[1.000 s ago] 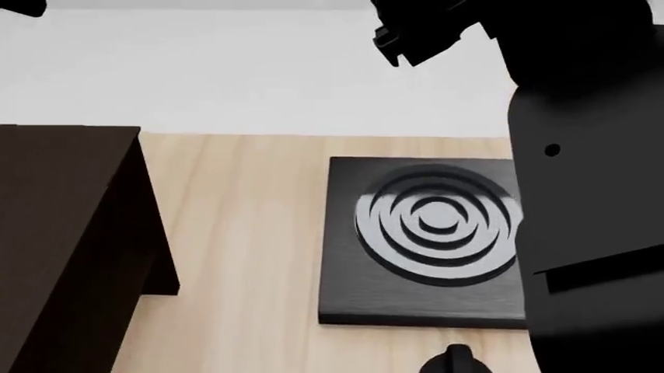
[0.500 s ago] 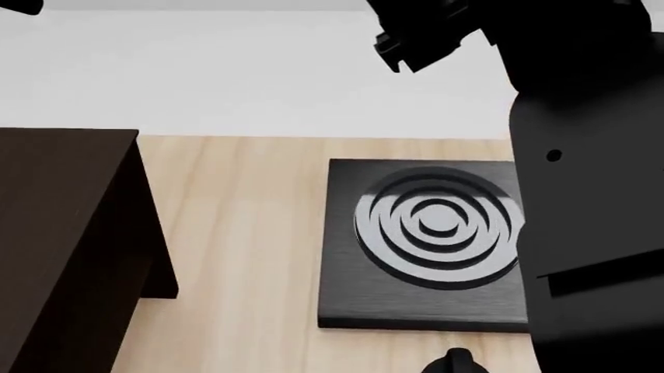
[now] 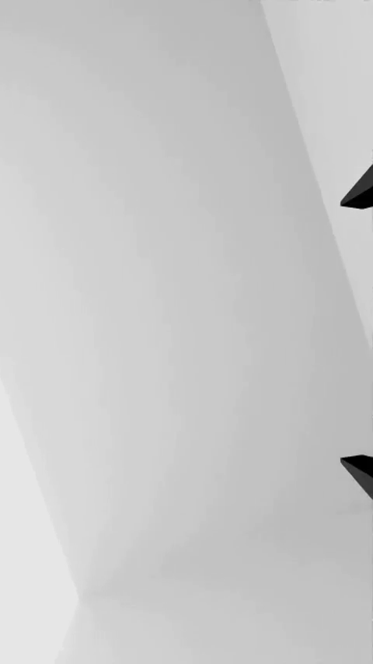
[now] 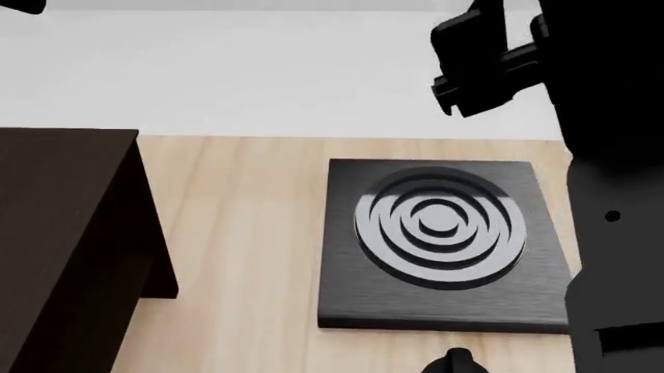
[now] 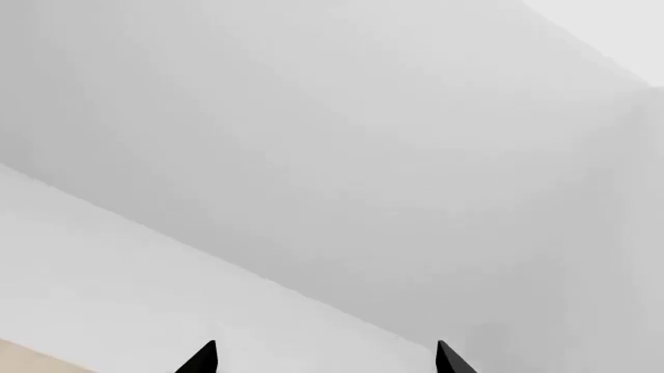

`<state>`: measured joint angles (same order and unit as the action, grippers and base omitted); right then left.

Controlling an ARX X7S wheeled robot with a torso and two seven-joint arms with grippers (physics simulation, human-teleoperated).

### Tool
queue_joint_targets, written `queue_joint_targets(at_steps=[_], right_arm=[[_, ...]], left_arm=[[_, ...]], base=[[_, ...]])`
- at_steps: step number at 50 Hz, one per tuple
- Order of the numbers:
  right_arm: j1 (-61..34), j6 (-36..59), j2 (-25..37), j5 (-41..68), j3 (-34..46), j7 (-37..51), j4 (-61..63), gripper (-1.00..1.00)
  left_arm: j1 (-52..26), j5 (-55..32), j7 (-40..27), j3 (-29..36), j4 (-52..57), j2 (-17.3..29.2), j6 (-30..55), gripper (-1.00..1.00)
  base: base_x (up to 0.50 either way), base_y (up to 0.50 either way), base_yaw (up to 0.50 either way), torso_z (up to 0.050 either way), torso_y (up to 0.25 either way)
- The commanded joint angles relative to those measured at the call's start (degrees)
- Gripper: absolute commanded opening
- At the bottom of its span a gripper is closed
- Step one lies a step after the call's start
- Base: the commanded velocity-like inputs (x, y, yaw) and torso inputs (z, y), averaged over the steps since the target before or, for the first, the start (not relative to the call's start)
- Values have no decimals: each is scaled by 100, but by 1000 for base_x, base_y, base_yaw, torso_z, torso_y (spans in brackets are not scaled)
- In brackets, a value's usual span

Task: Put the frying pan under the cabinet shelf.

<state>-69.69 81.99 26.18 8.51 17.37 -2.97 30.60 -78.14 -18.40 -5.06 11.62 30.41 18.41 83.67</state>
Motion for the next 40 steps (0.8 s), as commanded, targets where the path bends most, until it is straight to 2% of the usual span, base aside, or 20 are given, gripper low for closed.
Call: queue_joint_targets(at_steps=[1,9,16,19,28,34,40], right_arm=[[743,459,186,38,-696,66,716,100],[1471,795,291,312,-1243,196,1518,100],[2028,795,824,2515,-2090,1701,1807,100],[2217,781,957,3056,-2399,2073,1844,100],[3001,765,1227,3625,-3270,2362,2066,100],[3489,736,1489,4603,-4001,2940,2106,100],[4160,441,1566,4603,-4349,2936,2134,100]], left_arm=[[70,-7,-27,42,-111,-6,-144,100],[130,-7,-56,72,-155,-13,-217,100],[139,-15,-63,109,-233,-37,-300,100],[143,-18,-65,127,-263,-44,-332,100],[171,-36,-68,132,-304,-41,-393,100],[198,-51,-79,145,-312,-59,-424,100],[191,-60,-86,162,-348,-65,-454,100]], base=[[0,0,0,0,0],[0,0,0,0,0],[0,0,0,0,0],[0,0,0,0,0],[0,0,0,0,0],[0,0,0,0,0],[0,0,0,0,0]])
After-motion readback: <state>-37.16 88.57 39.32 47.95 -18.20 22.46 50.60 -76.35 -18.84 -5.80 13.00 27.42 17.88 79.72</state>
